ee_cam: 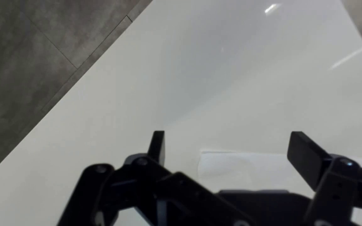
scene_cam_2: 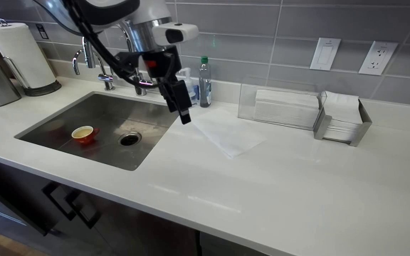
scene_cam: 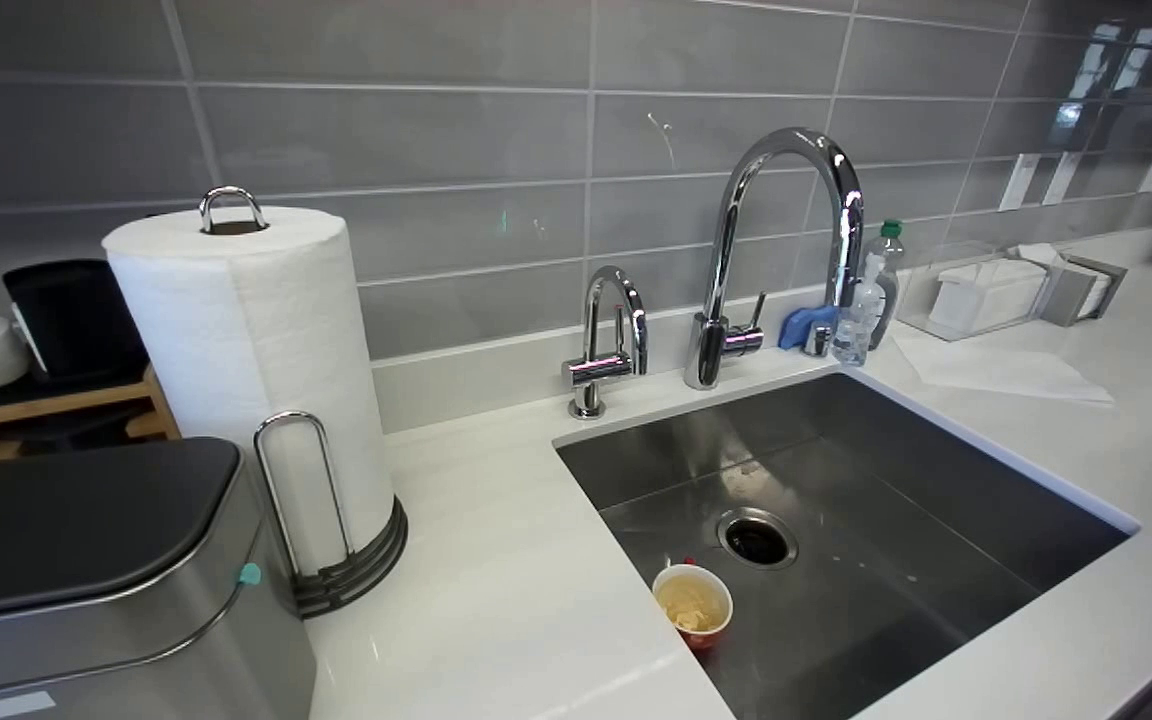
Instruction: Remove a piece of paper towel from the roll on the left and put it on the right side of the counter
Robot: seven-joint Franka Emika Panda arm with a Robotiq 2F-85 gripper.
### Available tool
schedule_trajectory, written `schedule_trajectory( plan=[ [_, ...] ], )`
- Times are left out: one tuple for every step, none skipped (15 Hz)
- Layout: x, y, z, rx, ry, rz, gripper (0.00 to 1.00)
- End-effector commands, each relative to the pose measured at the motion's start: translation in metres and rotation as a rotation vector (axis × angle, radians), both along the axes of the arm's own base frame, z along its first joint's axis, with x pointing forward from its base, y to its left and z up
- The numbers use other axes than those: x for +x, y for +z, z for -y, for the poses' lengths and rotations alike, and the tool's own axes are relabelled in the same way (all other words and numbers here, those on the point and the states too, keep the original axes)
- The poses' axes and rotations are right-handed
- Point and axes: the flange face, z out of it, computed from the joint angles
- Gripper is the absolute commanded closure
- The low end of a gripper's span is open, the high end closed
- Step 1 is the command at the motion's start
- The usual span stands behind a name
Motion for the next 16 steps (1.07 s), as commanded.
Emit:
schedule_trajectory(
  plan=[
    [-0.029,0.019,-0.051,0.031,0.201,-0.007,0.0],
    [-0.032,0.025,-0.064,0.03,0.255,0.009,0.0],
    [-0.035,0.03,-0.079,0.043,0.306,0.017,0.0],
    [-0.037,0.035,-0.091,0.044,0.357,0.033,0.0],
    [-0.04,0.04,-0.105,0.047,0.411,0.045,0.0],
    [-0.041,0.044,-0.118,0.052,0.46,0.054,0.0],
    [-0.043,0.048,-0.13,0.062,0.504,0.067,0.0],
    [-0.046,0.048,-0.142,0.082,0.54,0.021,0.0],
    [-0.047,0.05,-0.153,0.091,0.567,0.035,0.0],
    [-0.034,0.049,-0.133,0.06,0.505,0.028,0.0],
    [-0.036,0.05,-0.143,0.064,0.531,0.03,0.0],
    [-0.038,0.051,-0.149,0.065,0.544,0.034,0.0],
    [-0.04,0.051,-0.151,0.066,0.552,0.035,0.0],
    [-0.041,0.051,-0.151,0.066,0.555,0.035,0.0],
    [-0.041,0.051,-0.151,0.066,0.556,0.035,0.0],
    [-0.041,0.051,-0.151,0.066,0.557,0.035,0.0]
  ],
)
